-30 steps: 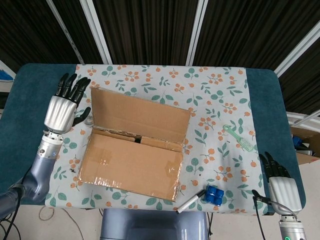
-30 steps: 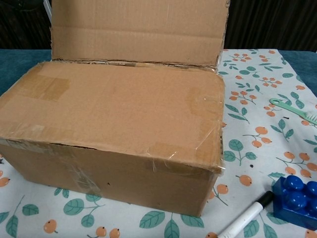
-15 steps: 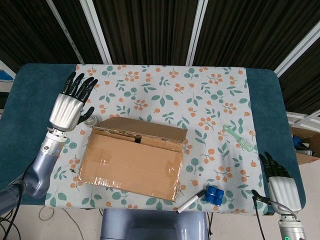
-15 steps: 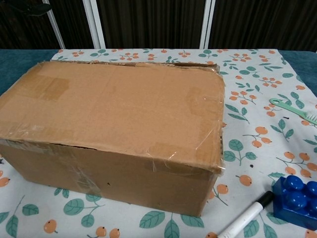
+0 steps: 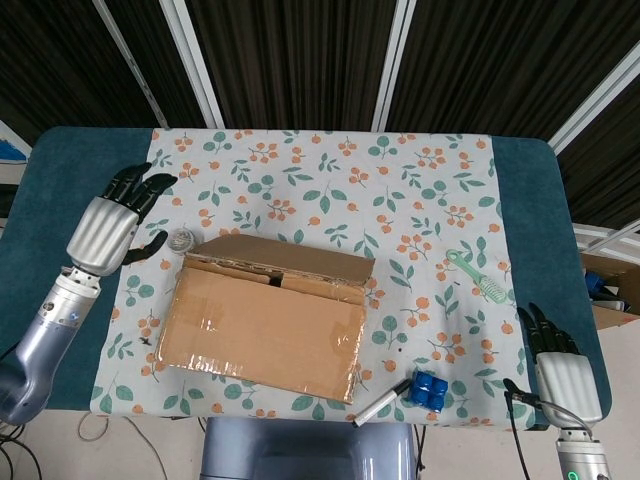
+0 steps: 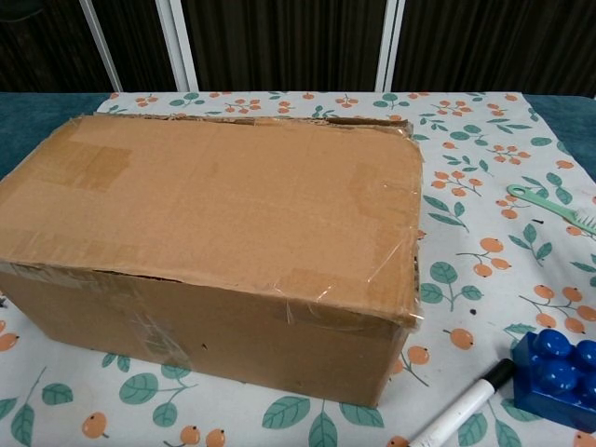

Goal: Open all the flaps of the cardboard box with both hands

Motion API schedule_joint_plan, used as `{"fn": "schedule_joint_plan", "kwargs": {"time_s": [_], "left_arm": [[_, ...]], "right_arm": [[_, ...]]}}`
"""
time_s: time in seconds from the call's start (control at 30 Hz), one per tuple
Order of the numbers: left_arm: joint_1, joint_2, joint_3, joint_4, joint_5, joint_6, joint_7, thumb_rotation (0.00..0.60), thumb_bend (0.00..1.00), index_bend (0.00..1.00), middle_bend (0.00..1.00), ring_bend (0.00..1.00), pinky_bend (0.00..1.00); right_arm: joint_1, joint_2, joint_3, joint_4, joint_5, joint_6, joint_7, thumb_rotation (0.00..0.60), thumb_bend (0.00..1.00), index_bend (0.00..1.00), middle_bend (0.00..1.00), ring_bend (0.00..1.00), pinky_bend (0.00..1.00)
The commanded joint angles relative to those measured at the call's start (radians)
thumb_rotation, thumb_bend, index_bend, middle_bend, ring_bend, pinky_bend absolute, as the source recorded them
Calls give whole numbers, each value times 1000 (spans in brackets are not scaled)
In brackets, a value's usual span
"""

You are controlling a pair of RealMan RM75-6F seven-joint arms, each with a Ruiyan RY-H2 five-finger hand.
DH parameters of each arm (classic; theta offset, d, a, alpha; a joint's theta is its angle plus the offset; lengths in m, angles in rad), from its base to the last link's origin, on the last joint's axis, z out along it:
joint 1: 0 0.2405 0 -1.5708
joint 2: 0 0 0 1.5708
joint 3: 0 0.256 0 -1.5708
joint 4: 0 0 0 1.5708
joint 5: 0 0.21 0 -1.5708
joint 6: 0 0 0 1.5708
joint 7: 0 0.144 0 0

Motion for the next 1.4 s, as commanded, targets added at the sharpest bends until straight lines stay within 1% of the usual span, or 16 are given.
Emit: {"fn": "schedule_joint_plan", "kwargs": {"time_s": [0.03, 0.1, 0.17, 0.27, 0.33, 0.43, 0.47, 0.5, 0.53, 0.57, 0.9, 1.1, 1.27, 1.4], "left_arm": [[20, 110, 16, -126, -61, -91, -129, 600, 396, 135, 161, 55, 142], [16, 162, 27, -173, -82, -161, -204, 600, 470, 139, 154, 55, 146], [8, 213, 39, -212, -95, -238, -305, 600, 510, 140, 149, 55, 156], [-12, 264, 51, -235, -93, -339, -450, 600, 552, 135, 140, 55, 172], [-23, 278, 54, -233, -91, -383, -515, 600, 568, 134, 138, 55, 182], [-41, 271, 61, -226, -88, -439, -572, 600, 583, 131, 138, 55, 192], [-53, 267, 65, -246, -86, -483, -651, 600, 583, 129, 137, 55, 196], [-60, 271, 63, -241, -72, -499, -694, 600, 583, 126, 136, 55, 205], [-64, 272, 61, -233, -59, -507, -743, 600, 583, 125, 136, 55, 211], [-67, 271, 62, -224, -49, -511, -761, 600, 583, 125, 136, 55, 220], [-77, 242, 88, -193, -15, -537, -824, 600, 583, 119, 136, 55, 226], [-57, 203, 92, -172, 15, -480, -957, 600, 583, 119, 138, 55, 231], [-52, 181, 94, -155, 32, -443, -1002, 600, 583, 119, 137, 55, 248], [-58, 185, 104, -158, 46, -446, -1025, 600, 583, 119, 137, 55, 255]], "right_arm": [[0, -1, 0, -1, -1, 1, -2, 600, 179, 0, 59, 167, 233], [-1, -1, -1, -2, -3, 3, -3, 600, 178, 0, 60, 166, 234], [-1, -1, -1, -4, -3, 4, -2, 600, 178, 0, 61, 166, 233], [-2, -1, 0, -4, -2, 6, -3, 600, 179, 0, 61, 166, 233], [-1, -2, -1, -5, -3, 4, -2, 600, 178, 0, 61, 167, 233], [-1, -3, 0, -4, -1, 4, -4, 600, 179, 0, 61, 166, 233], [0, -3, -1, -4, -1, 2, -5, 600, 178, 0, 61, 166, 233], [0, -3, 0, -5, 0, 1, -5, 600, 179, 0, 61, 167, 233], [0, -3, 0, -5, 0, 2, -4, 600, 179, 0, 61, 166, 233], [0, -3, 1, -5, 0, 3, -3, 600, 178, 0, 61, 166, 233], [2, 0, 1, -6, 0, 2, 0, 600, 178, 0, 61, 167, 233], [1, 0, 2, -6, 3, 3, -3, 600, 178, 0, 61, 167, 233], [2, 0, 3, -5, 5, 3, -3, 600, 179, 0, 61, 167, 233], [3, 0, 2, -4, 6, -1, -3, 600, 178, 0, 61, 167, 233]]}}
